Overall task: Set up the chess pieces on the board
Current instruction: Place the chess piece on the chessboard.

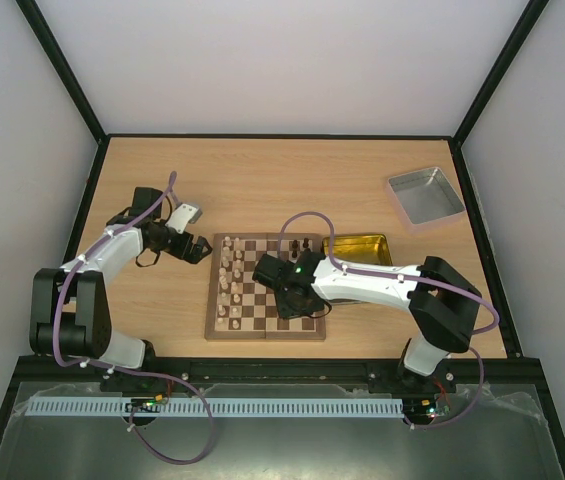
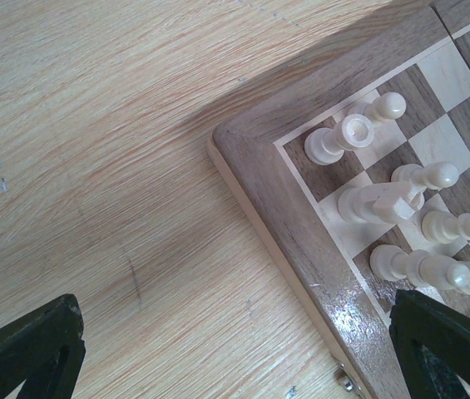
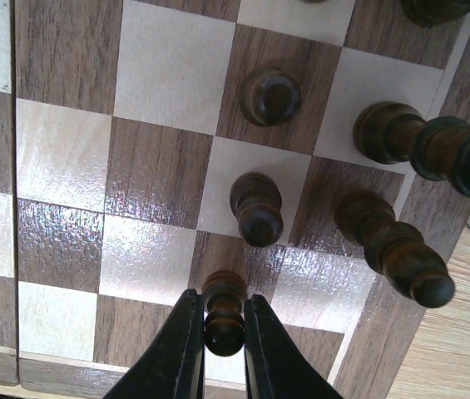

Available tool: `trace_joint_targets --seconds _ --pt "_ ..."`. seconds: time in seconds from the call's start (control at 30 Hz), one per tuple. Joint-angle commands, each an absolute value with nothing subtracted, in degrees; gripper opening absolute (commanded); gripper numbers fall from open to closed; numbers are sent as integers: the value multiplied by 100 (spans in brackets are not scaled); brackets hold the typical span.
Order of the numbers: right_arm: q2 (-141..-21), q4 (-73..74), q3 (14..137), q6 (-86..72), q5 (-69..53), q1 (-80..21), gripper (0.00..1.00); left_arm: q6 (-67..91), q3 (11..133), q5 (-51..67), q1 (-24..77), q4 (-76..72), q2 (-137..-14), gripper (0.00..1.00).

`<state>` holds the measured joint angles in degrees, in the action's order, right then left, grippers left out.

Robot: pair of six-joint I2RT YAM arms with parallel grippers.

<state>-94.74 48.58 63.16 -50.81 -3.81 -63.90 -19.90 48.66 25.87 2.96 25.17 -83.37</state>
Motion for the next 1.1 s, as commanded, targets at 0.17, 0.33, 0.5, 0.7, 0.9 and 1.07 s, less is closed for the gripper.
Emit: trace_joint_targets --seconds 0.17,0.33,0.5,0.7,0.9,1.07 --pt "-9567 4890 6333 -5088 -81 -6447 10 -1958 4853 2578 316 2544 -8384 100" --pt "-9564 4913 6377 -5092 -63 -6435 10 -1956 4854 2575 316 2549 -8377 100" --pt "-9557 4913 6386 -5108 -78 -6440 10 -1951 4843 2584 319 2550 -8381 100" --pt "-9567 4878 6389 -5116 -132 -6434 13 -1959 4844 2585 325 2549 -8376 100" --pt "-9549 4925 6488 -5116 -123 -6440 18 -1960 4847 2584 325 2552 -8383 100" --pt "-9517 4957 6534 -5106 -137 -6439 19 -1969 4835 2575 325 2549 -8399 100"
